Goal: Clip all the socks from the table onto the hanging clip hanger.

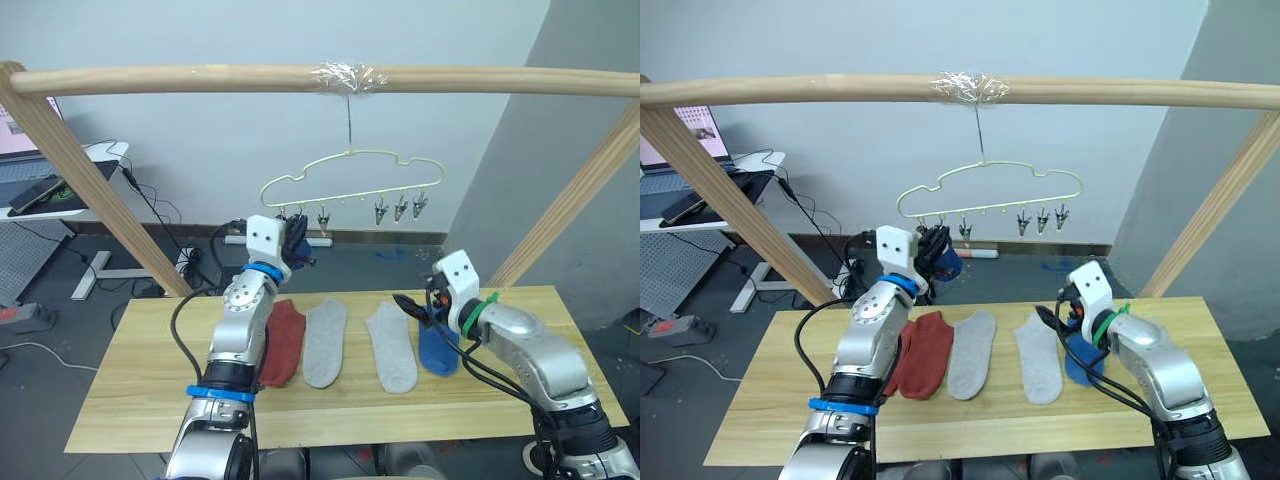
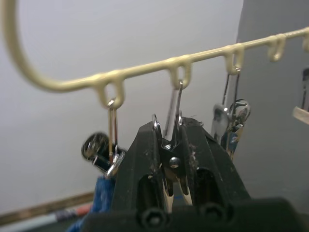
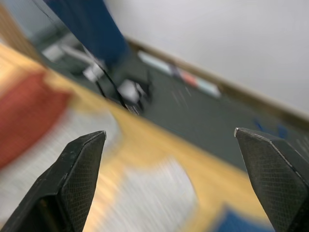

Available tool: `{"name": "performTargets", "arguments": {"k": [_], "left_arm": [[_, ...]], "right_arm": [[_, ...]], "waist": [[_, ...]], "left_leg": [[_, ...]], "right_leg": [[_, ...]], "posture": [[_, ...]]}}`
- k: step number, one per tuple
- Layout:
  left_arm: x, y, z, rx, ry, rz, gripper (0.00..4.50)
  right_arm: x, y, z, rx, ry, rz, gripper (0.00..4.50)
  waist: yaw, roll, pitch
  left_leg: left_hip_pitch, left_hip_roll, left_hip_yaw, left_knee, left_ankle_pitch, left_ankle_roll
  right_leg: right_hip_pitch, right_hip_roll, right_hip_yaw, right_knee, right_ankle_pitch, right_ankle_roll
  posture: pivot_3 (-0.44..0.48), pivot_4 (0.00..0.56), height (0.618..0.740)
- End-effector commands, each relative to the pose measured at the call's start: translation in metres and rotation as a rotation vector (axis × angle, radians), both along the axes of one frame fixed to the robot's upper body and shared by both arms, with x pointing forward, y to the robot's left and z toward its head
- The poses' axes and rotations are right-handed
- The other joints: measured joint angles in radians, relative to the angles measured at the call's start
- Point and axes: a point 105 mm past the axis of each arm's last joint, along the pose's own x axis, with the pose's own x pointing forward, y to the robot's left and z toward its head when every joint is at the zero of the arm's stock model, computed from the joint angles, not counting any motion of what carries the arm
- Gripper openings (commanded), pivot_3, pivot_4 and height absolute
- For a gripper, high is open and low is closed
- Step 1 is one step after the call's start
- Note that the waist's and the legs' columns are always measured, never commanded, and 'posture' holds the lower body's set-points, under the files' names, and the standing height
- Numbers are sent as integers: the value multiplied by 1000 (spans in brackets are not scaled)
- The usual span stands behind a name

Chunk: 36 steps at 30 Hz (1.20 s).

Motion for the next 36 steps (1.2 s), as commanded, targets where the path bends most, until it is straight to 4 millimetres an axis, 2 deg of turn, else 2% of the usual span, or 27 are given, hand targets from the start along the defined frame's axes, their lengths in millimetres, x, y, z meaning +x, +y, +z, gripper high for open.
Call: {"name": "performTargets", "arguments": {"k": [1,3,6,12,17,22,28,30,31,36], "left_arm": [[-8,-4,17,-172,73,-120,280],[-12,-1,14,-238,146,-168,280],[-16,6,13,-269,202,-191,280],[-18,12,22,-311,213,-203,280],[-21,11,27,-404,232,-226,280],[-25,11,28,-398,245,-241,280],[-28,9,28,-402,256,-258,280],[-29,8,27,-428,273,-273,280],[-29,7,27,-443,285,-279,280],[-28,11,27,-581,368,-302,280]], "right_arm": [[15,-26,-20,-121,-6,-92,4500],[20,-38,-37,-148,37,-145,4500],[26,-45,-55,-157,88,-190,4500],[23,-48,-93,-151,231,-231,4500],[12,-40,-110,-125,301,-190,4500],[3,-40,-115,-137,305,-130,2931],[-7,-37,-114,-111,312,-55,776],[-5,-36,-101,-136,230,1,170],[-3,-35,-94,-162,184,36,35],[-10,-22,-49,-366,-94,333,35]], "waist": [[-1,0,0],[-2,0,0],[-8,0,0],[-14,0,0],[-11,0,0],[-7,0,0],[3,-1,0],[4,0,0],[4,0,0],[3,-1,1]], "left_leg": [[0,0,0,0,0,0],[1,0,1,1,0,0],[3,1,1,1,0,0],[4,2,1,0,0,0],[7,2,1,1,0,0],[7,2,1,1,0,0],[7,2,1,1,0,0],[7,2,1,1,0,0],[7,2,1,1,0,0],[6,2,2,0,0,0]], "right_leg": [[0,0,0,0,0,1],[1,0,0,1,-1,1],[2,1,1,2,-1,1],[3,3,2,2,2,-3],[6,3,2,1,2,-3],[6,3,3,1,0,1],[6,3,3,1,0,1],[6,3,3,1,0,1],[6,3,2,1,0,1],[5,3,3,0,-1,2]], "posture": [[-124,103,740],[-118,103,740],[-118,103,740],[-94,107,740],[-80,111,740],[-75,113,740],[-76,112,740],[-76,114,740],[-77,114,740],[-80,115,740]]}}
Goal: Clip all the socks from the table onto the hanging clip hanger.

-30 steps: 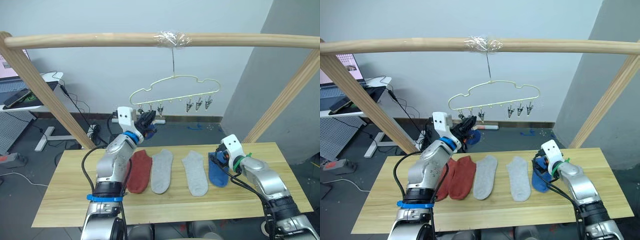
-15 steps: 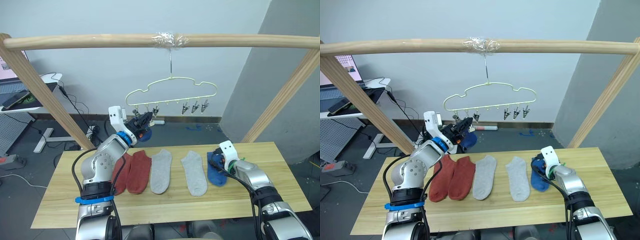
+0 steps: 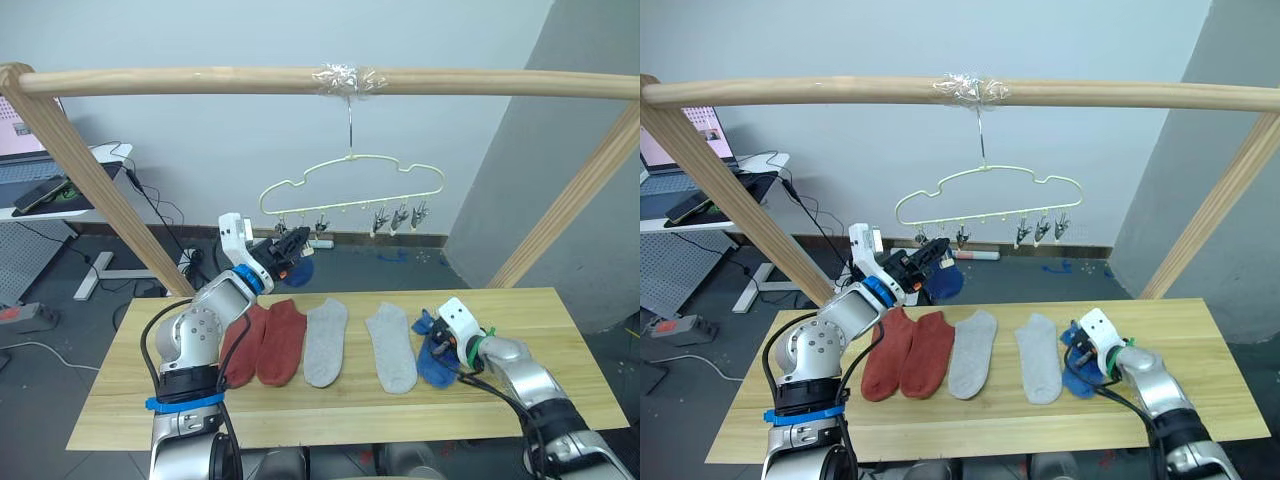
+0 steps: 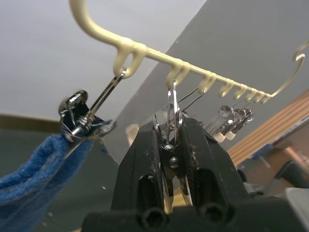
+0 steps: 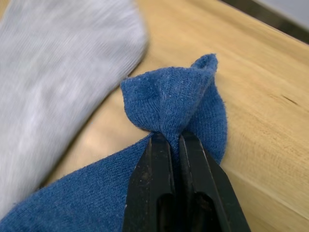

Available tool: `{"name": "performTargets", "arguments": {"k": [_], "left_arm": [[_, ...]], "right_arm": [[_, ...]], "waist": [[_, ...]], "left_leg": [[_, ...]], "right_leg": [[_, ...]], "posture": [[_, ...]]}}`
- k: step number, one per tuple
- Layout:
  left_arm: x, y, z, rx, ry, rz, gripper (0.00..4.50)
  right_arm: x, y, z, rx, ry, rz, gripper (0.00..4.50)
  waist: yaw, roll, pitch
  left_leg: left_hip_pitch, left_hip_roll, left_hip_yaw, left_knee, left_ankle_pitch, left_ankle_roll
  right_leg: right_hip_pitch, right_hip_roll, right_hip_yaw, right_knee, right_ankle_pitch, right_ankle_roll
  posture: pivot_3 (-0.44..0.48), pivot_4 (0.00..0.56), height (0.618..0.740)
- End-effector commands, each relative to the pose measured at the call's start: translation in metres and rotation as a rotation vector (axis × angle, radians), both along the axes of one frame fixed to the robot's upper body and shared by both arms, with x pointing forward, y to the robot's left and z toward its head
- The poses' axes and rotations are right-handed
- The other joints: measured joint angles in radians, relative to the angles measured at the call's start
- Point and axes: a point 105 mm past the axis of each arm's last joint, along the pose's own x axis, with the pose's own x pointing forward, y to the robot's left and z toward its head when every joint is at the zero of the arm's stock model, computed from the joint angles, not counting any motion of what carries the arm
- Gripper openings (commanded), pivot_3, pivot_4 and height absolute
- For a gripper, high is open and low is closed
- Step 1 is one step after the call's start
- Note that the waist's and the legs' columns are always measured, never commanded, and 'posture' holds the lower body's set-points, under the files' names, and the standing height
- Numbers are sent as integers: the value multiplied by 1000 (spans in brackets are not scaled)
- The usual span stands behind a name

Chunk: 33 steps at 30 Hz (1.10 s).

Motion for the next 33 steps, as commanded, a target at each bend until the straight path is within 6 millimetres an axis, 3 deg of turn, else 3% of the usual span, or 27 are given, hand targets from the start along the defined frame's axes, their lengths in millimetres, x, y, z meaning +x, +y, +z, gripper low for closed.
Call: {"name": "performTargets", "arguments": {"k": [1,6,12,17,33], "left_arm": [[2,3,17,-133,25,-25,280],[0,4,20,-248,85,-52,280],[1,5,24,-339,116,-41,280],[-2,3,23,-373,147,-57,280],[-3,1,20,-374,164,-56,280]], "right_arm": [[2,22,52,-110,-252,291,35],[-6,59,96,-212,-514,553,35],[1,117,133,-156,-712,649,35],[6,149,152,-139,-809,700,35],[11,179,168,-167,-916,788,35]], "waist": [[-2,0,1],[-4,-3,3],[1,-6,4],[5,-6,4],[6,-6,4]], "left_leg": [[0,0,0,0,0,0],[0,1,0,0,0,0],[0,1,0,0,1,-3],[0,0,-1,0,2,-4],[-1,0,-1,0,2,-5]], "right_leg": [[0,0,0,0,0,0],[0,1,0,1,0,0],[-1,0,0,0,0,0],[-1,0,0,0,0,0],[-1,-1,-1,0,3,-4]], "posture": [[-81,115,740],[-89,114,740],[-86,109,740],[-84,106,740],[-79,99,740]]}}
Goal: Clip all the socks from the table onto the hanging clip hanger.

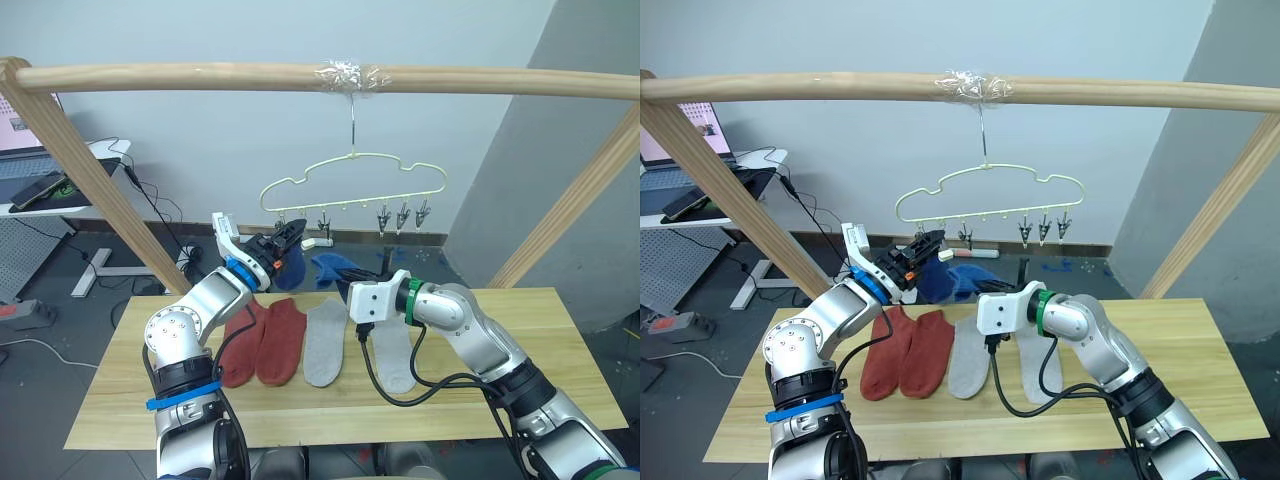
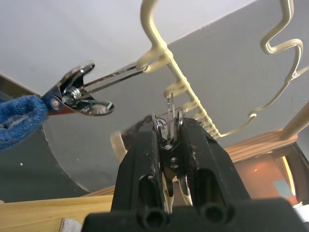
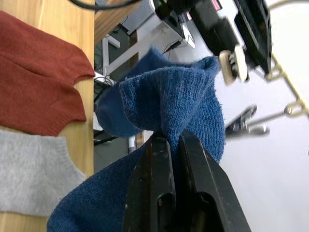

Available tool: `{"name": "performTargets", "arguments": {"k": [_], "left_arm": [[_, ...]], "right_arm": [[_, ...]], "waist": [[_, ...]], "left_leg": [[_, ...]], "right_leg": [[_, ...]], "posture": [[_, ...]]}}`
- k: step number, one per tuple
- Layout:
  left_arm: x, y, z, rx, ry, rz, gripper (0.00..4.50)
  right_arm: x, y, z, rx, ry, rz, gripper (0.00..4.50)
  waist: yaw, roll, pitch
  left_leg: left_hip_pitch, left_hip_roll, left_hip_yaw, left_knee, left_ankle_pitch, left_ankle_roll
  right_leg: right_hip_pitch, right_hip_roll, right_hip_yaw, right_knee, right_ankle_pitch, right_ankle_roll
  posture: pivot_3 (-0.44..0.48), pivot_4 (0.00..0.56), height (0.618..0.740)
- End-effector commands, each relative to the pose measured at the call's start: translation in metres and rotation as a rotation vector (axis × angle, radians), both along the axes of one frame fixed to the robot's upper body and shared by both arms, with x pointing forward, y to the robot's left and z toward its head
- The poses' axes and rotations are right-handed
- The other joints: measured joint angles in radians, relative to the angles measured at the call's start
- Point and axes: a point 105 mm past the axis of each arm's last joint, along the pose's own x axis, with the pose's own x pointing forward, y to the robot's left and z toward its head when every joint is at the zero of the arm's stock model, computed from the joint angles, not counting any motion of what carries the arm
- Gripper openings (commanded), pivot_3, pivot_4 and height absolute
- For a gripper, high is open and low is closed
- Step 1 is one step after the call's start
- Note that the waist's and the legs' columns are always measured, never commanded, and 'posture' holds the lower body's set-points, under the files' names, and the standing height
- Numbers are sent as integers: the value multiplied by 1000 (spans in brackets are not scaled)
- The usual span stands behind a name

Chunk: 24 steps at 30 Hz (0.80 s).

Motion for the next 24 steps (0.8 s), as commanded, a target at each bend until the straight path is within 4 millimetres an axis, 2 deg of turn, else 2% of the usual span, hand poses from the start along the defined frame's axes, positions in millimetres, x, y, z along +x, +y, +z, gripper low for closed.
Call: {"name": "performTargets", "arguments": {"k": [1,24], "left_arm": [[-2,0,9,-15,-36,-6,280],[2,3,14,-26,-53,23,280]], "right_arm": [[1,8,18,26,-63,29,35],[6,19,21,47,-51,43,35]], "waist": [[0,0,0],[-1,0,0]], "left_leg": [[0,0,0,0,0,0],[0,0,0,0,1,-1]], "right_leg": [[0,0,0,0,0,0],[0,0,0,0,0,0]], "posture": [[-79,99,740],[-77,105,740]]}}
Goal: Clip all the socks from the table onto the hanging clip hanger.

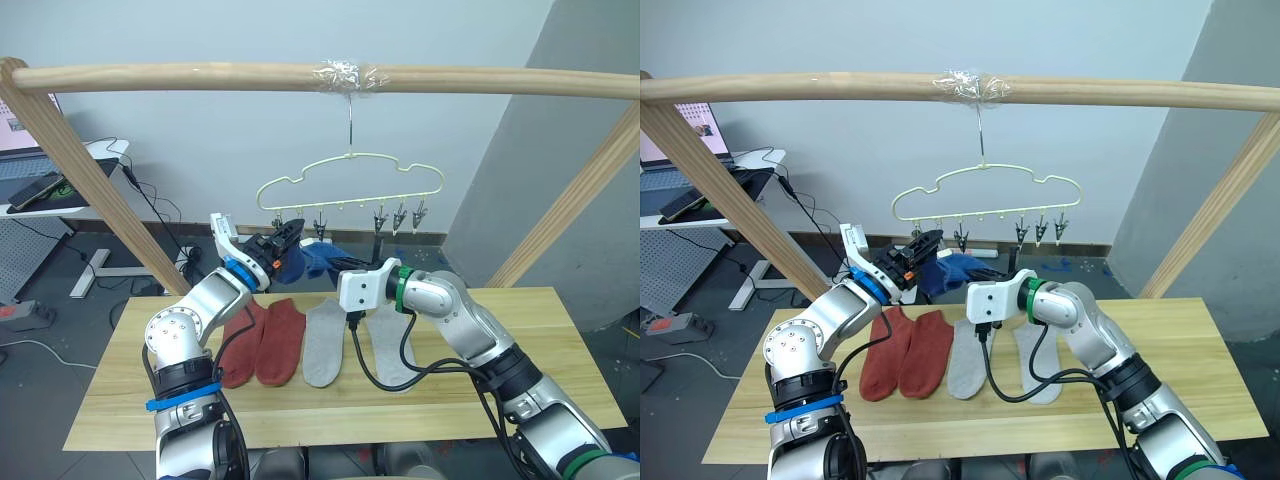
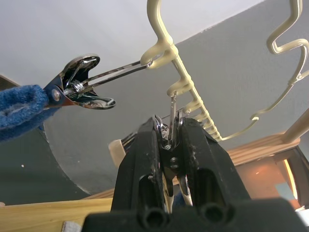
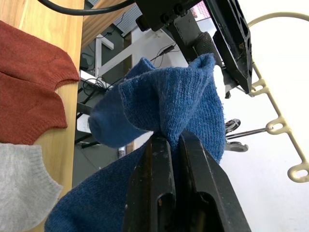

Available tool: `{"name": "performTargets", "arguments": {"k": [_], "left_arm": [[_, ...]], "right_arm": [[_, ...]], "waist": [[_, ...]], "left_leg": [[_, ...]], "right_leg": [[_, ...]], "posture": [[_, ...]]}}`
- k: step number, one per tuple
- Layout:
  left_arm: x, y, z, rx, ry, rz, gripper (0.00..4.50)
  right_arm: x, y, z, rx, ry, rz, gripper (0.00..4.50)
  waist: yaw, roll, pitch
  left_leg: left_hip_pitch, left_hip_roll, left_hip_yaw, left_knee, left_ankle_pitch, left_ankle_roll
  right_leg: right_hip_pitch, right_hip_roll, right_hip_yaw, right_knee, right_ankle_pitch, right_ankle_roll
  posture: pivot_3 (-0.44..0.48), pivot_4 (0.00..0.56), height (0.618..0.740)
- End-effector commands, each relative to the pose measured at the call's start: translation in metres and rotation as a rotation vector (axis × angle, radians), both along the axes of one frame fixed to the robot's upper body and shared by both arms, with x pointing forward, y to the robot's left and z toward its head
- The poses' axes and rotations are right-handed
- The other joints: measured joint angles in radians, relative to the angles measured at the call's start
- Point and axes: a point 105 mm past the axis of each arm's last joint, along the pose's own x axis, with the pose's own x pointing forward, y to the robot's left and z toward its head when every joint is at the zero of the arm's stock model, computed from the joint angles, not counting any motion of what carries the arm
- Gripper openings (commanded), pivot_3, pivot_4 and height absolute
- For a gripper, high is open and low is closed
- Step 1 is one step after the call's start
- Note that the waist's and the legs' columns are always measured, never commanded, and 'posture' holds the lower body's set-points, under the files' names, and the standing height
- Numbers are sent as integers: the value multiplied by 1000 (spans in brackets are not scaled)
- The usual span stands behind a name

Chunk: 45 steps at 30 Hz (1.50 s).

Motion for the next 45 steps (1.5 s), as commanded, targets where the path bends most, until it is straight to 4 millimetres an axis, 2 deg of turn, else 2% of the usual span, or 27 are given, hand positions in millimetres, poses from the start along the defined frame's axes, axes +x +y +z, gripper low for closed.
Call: {"name": "performTargets", "arguments": {"k": [1,7,14,26,31,37,45], "left_arm": [[1,0,15,-22,-52,1,280],[0,0,14,-13,-54,-5,280],[1,0,15,0,-58,-14,280],[2,-5,17,5,-68,-19,280],[2,-2,17,19,-71,-3,280],[2,10,21,31,-83,18,280],[3,8,22,24,-88,3,280]], "right_arm": [[-3,8,14,43,-28,31,35],[-3,9,11,51,-11,27,35],[-1,10,19,63,-24,23,35],[0,15,18,73,-4,28,35],[1,10,15,82,21,10,35],[-10,-10,7,126,163,-44,35],[-13,-13,5,113,324,-128,35]], "waist": [[0,0,0],[-2,0,0],[-3,0,0],[-3,0,0],[-3,0,0],[-2,0,0],[-3,0,0]], "left_leg": [[0,0,0,0,0,0],[0,0,0,0,0,0],[0,0,0,0,0,0],[0,0,0,0,0,0],[0,0,0,0,0,0],[-1,0,0,0,0,0],[-1,1,-1,0,0,0]], "right_leg": [[0,0,0,0,0,0],[0,0,0,0,0,0],[0,0,0,0,0,0],[0,0,0,0,0,0],[-1,0,0,0,0,0],[-1,0,0,0,0,0],[-2,0,-1,1,0,0]], "posture": [[-84,105,740],[-91,101,740],[-98,96,740],[-94,94,740],[-91,94,740],[-89,95,740],[-94,98,740]]}}
